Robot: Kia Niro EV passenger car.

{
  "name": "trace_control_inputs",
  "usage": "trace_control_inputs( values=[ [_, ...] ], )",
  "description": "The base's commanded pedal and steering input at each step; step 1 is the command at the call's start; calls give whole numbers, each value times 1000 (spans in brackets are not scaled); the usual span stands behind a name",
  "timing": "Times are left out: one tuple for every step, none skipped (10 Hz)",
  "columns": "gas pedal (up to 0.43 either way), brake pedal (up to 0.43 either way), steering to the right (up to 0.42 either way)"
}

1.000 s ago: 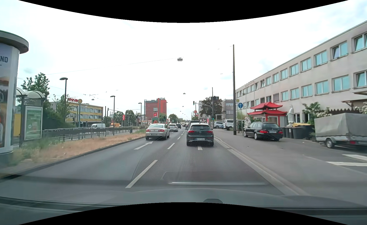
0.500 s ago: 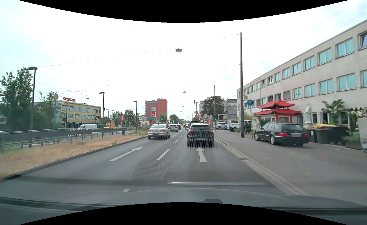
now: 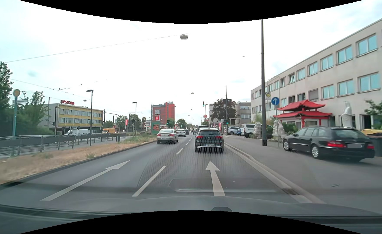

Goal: Follow the waypoints while adhering to traffic rules and regulations

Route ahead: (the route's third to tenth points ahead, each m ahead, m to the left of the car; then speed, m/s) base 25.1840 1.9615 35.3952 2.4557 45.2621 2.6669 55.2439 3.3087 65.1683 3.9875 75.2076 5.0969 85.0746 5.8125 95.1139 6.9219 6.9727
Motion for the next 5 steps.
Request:
trace_control_inputs(
  values=[
    [118, 0, -12],
    [118, 0, -12],
    [98, 0, -11],
    [20, 0, -10],
    [0, 0, -9]
  ],
)
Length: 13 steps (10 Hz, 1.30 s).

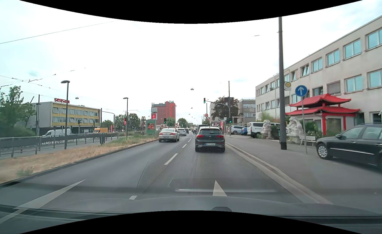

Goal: Follow the waypoints while adhering to traffic rules and regulations

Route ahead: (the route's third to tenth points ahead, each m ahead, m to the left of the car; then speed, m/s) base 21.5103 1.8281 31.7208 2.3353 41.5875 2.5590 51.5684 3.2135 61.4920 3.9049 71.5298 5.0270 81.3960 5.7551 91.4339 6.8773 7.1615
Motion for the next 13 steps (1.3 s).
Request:
trace_control_inputs(
  values=[
    [0, 0, -9],
    [0, 0, -9],
    [0, 0, -7],
    [0, 0, -5],
    [0, 0, -5],
    [0, 0, -5],
    [0, 0, -5],
    [0, 0, -5],
    [0, 0, -5],
    [0, 0, -6],
    [0, 0, -8],
    [0, 0, -9],
    [0, 0, -9]
  ],
)
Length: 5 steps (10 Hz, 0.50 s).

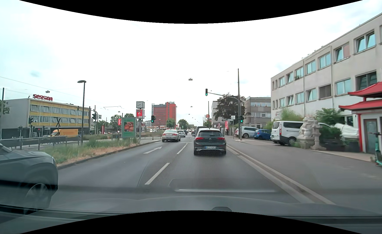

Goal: Follow the waypoints while adhering to traffic rules and regulations

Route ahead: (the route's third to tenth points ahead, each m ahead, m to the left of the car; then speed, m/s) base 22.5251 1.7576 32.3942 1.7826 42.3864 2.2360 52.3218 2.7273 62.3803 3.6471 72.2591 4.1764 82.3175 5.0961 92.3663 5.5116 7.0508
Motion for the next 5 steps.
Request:
trace_control_inputs(
  values=[
    [0, 0, -9],
    [0, 0, -9],
    [0, 0, -9],
    [0, 0, -9],
    [0, 0, -10]
  ],
)
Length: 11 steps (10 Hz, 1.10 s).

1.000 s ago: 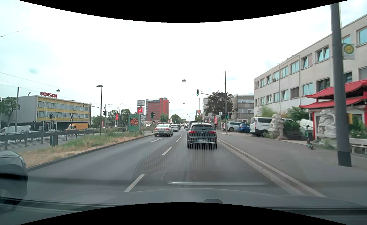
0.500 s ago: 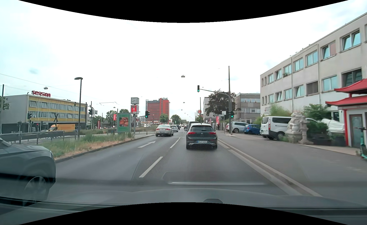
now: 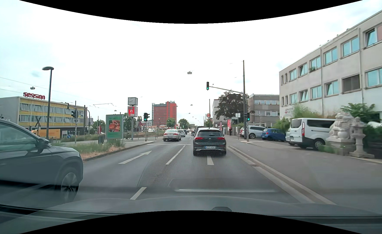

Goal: Follow the waypoints while adhering to traffic rules and regulations

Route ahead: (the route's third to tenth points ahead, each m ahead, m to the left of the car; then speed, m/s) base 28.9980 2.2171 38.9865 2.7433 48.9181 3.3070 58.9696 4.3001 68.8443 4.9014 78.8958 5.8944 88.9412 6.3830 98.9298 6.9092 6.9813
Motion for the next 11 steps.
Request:
trace_control_inputs(
  values=[
    [0, 0, -10],
    [0, 0, -10],
    [8, 0, -11],
    [20, 0, -11],
    [20, 0, -12],
    [20, 0, -12],
    [20, 0, -12],
    [20, 0, -12],
    [20, 0, -12],
    [20, 0, -14],
    [20, 0, -14]
  ],
)
